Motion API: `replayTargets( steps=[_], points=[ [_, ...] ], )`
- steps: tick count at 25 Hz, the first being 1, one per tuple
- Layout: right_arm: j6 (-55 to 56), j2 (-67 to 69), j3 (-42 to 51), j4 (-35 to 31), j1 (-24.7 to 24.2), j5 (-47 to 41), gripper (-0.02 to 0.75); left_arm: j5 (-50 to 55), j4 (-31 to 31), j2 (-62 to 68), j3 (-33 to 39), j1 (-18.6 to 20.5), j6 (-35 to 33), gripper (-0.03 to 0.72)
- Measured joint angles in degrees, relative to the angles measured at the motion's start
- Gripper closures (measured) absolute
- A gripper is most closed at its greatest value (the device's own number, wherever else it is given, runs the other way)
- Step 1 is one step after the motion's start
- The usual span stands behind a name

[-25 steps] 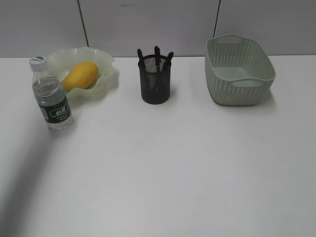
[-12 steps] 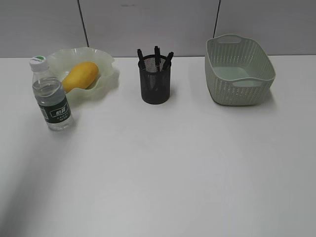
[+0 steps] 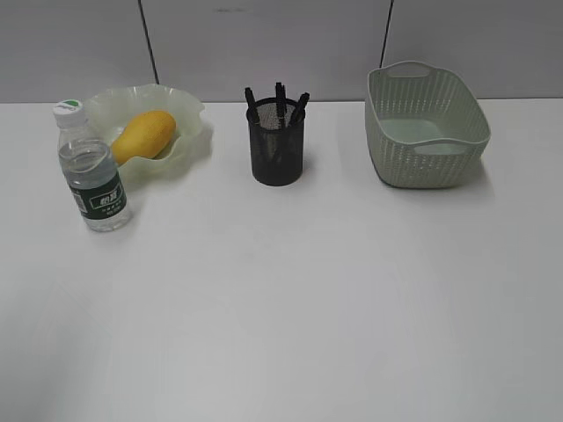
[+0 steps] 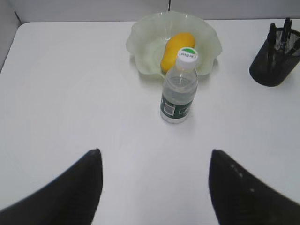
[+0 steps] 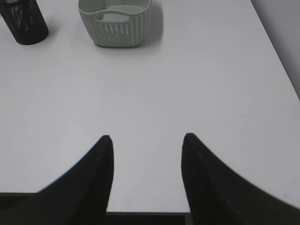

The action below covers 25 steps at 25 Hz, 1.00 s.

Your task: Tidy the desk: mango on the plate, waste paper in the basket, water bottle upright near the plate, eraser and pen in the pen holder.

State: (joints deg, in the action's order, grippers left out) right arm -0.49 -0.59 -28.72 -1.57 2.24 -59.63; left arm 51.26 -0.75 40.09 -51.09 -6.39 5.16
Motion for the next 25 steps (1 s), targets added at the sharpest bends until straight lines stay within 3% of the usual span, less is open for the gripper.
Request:
replayTargets(
  steps=[12,18,25],
  points=[
    [0.0,0.0,0.0,0.0,0.0,0.0,0.353,1.3,0.8,-23.3,14.9,0.0,0.0,0.187],
    [0.0,0.0,0.0,0.0,0.0,0.0,0.353,2.2,0.3,-33.1,18.6,0.0,0.1,0.221],
    [0.0,0.0,0.0,0.0,0.0,0.0,0.353,10.2,0.4,-39.7,20.1,0.0,0.1,0.238]
  ],
)
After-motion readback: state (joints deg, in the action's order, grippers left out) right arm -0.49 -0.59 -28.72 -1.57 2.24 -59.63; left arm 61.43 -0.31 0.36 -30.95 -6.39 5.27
